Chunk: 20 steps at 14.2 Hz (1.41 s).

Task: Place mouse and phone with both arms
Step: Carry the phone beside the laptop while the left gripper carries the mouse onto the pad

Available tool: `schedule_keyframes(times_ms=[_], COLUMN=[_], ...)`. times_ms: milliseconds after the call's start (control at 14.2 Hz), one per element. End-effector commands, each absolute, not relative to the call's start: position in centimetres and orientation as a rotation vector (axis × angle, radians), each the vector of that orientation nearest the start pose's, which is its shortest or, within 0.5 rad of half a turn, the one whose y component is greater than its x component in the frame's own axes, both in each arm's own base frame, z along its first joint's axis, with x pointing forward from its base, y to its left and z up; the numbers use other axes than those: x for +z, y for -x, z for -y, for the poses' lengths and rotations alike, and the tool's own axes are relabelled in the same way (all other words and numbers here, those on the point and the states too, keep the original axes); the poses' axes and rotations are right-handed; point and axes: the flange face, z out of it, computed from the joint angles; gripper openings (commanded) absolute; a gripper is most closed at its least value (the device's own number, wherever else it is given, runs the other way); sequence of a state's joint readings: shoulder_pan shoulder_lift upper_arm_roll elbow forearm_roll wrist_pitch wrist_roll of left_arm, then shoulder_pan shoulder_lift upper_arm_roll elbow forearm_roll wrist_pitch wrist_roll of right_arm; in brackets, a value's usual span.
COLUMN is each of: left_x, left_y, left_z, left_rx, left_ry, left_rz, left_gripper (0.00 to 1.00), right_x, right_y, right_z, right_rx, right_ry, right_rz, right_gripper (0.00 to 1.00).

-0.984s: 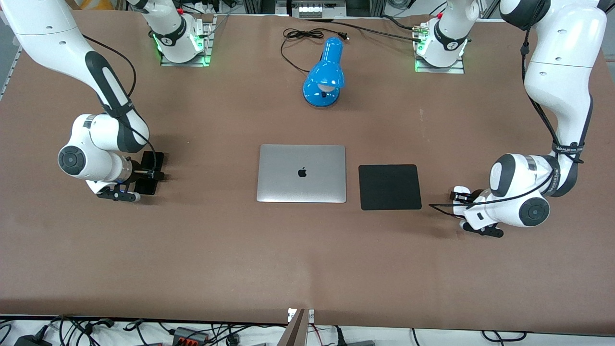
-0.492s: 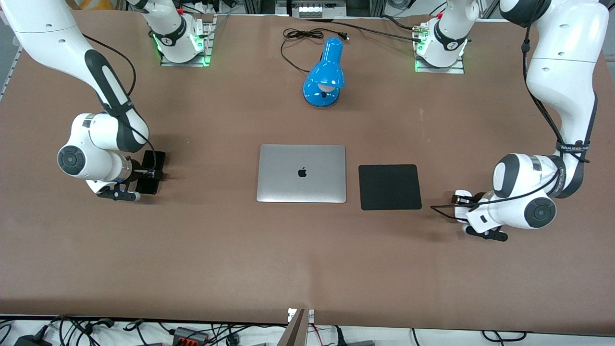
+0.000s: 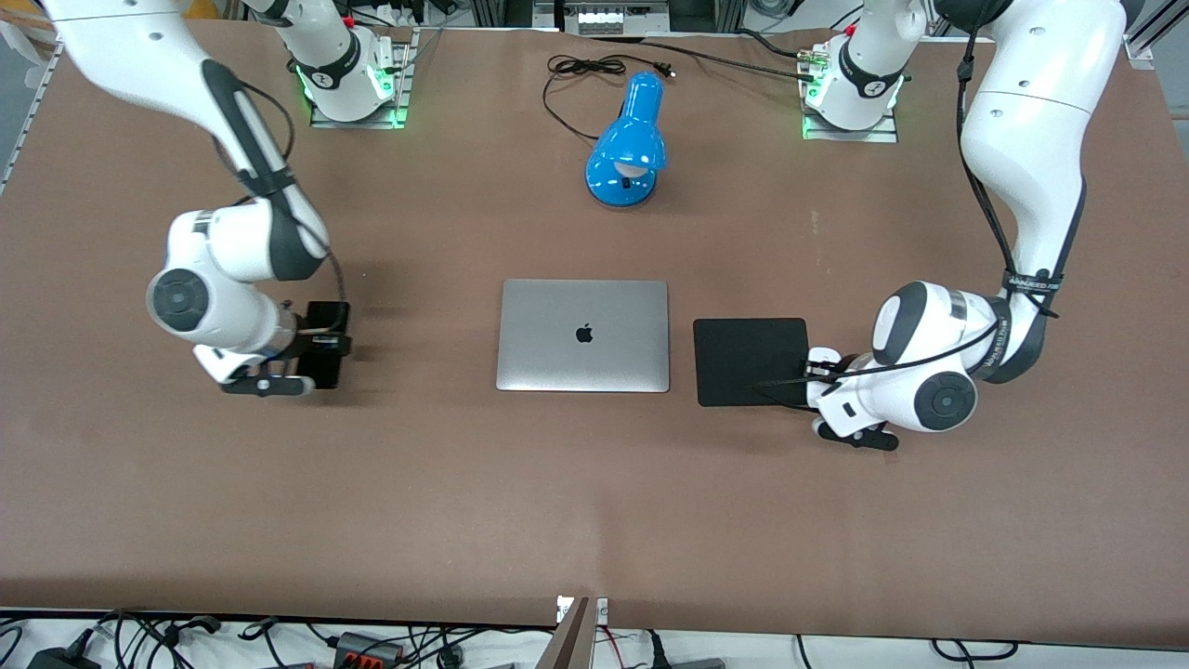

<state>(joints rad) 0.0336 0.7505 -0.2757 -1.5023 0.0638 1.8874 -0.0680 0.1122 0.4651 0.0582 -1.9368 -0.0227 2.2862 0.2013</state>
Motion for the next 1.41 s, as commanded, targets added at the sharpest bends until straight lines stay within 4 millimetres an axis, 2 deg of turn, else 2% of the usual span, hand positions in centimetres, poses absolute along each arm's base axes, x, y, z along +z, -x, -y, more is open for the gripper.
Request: schedule_keyframes(times_ms=[0,70,211,281,352,562,773,844,914,984,1055,1125,1195,1266,1336], left_x=[21.6,21.5,21.1,20.6,20.1,18.5,17.6,17.6,17.7,17.8,17.9,18.1,18.9,21.5,25.0], left_y=[-65.3,-65.1,-64.2,-63.8,-63.6,-63.3,-63.2,-63.3,-63.3,-63.3,-63.3,-63.5,-64.0,-64.5,-64.8], left_z=[14.4,15.7,19.2,20.3,20.7,21.1,21.1,21.1,21.1,21.1,21.0,20.6,19.8,18.5,17.1], left_rx=[0.596,0.595,0.587,0.596,0.603,0.624,0.624,0.619,0.617,0.617,0.617,0.619,0.611,0.606,0.587], left_ry=[3.178,3.178,3.177,3.169,3.165,3.163,3.167,3.169,3.169,3.169,3.17,3.169,3.171,3.164,3.154], left_rz=[-0.229,-0.206,-0.146,-0.137,-0.144,-0.148,-0.142,-0.142,-0.139,-0.14,-0.137,-0.113,-0.076,-0.052,-0.032], left_gripper=[0.33,0.33,0.33,0.33,0.33,0.33,0.35,0.4,0.44,0.44,0.59,1.0,1.0,1.0,1.0], right_x=[22.7,22.5,20.9,20.2,19.5,18.5,17.1,17.0,17.0,17.1,17.5,18.1,19.7,21.2,23.4], right_y=[-59.2,-58.9,-58.5,-58.4,-58.3,-58.0,-57.4,-57.4,-57.4,-57.5,-57.7,-58.1,-58.6,-58.9,-59.3], right_z=[-18.4,-20.1,-22.7,-24.1,-25.1,-25.5,-26.6,-26.6,-26.5,-26.5,-26.4,-26.3,-26.0,-25.7,-25.5], right_rx=[0.178,0.162,0.151,0.151,0.158,0.179,0.171,0.171,0.171,0.168,0.162,0.148,0.121,0.11,0.089], right_ry=[3.121,3.117,3.101,3.099,3.097,3.103,3.102,3.102,3.102,3.102,3.101,3.097,3.092,3.092,3.089], right_rz=[-0.065,-0.05,-0.045,-0.024,-0.03,-0.039,-0.013,-0.013,-0.016,-0.02,-0.024,-0.026,-0.028,-0.034,-0.037], right_gripper=[0.21,0.21,0.21,0.21,0.21,0.22,0.22,0.28,0.68,1.0,1.0,1.0,1.0,1.0,1.0])
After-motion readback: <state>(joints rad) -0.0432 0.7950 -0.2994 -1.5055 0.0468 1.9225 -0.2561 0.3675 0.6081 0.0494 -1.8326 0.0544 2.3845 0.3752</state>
